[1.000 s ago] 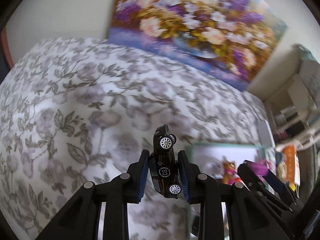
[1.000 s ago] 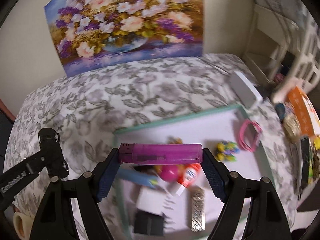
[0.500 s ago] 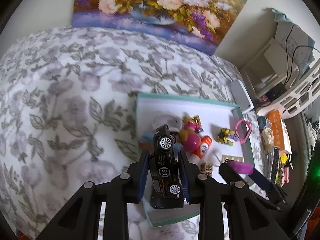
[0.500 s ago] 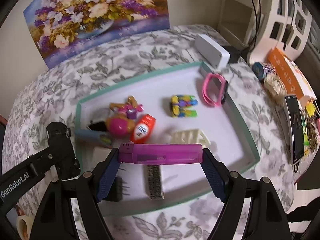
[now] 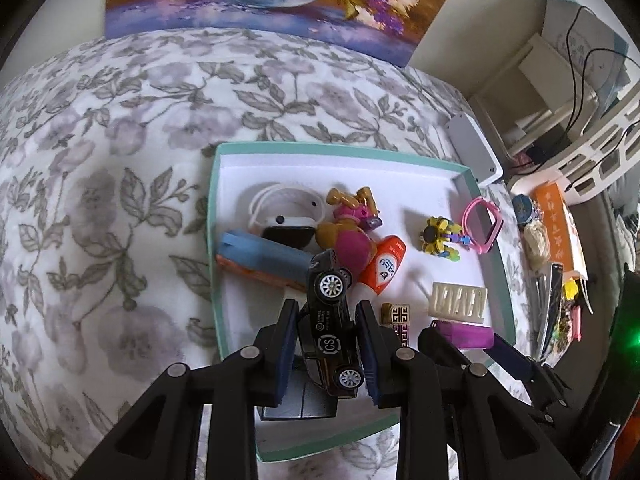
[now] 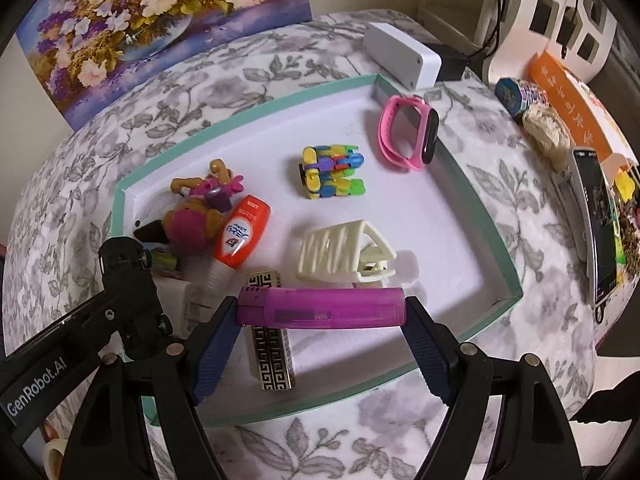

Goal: Organize rigid objects
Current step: 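Carry the pink lighter and black toy car over the teal tray, then open the right tool to drop the lighter while the left tool releases the car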

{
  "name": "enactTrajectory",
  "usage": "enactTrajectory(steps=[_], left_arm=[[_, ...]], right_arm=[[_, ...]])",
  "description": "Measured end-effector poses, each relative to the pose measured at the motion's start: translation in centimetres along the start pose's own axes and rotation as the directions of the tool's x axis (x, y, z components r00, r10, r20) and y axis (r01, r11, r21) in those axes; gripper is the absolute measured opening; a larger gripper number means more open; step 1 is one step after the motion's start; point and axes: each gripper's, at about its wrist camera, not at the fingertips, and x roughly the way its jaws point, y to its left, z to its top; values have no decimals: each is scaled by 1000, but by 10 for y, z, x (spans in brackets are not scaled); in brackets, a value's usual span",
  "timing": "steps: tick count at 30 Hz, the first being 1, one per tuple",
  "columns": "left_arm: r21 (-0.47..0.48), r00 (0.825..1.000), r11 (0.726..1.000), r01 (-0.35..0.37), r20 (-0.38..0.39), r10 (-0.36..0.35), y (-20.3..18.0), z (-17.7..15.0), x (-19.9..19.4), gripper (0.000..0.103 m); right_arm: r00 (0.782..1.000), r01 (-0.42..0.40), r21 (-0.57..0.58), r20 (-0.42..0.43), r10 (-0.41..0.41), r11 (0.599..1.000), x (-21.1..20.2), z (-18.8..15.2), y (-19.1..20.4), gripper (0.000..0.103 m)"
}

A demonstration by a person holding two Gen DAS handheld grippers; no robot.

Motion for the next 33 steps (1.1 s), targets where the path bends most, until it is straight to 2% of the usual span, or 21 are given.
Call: enactTrajectory(steps=[9,12,14,17,22,29,33], left_arm=[[-1,1000,1000,4,-23,-4,2,-5,6,34],[-8,1000,1000,6,-21,-6,4,-7,2,46],[-12,1000,1000,11,-12,-11,7,-8,-3,48],[-30,1000,999,15,6,-15,13,-10,-12,57],[-87,999,996,22,33,-20,30,-13,-25,69],[-155,997,987,-50,58,60,59,-20,-39,86],[-165,988,979,-117,76,131,74,-27,-46,103]], right_arm=[[999,-9,15,-42,10,1000,12,-2,-3,82],[999,-12,17,-48,13,1000,13,-4,-4,82],[999,-14,15,-47,15,1000,12,-5,-3,82],[999,-22,9,-44,22,1000,11,-8,-1,82],[1000,-17,-6,-26,16,1000,8,-11,2,88],[1000,-26,-11,6,26,1000,2,-15,8,92],[999,-35,-12,31,35,999,-4,-19,10,92]])
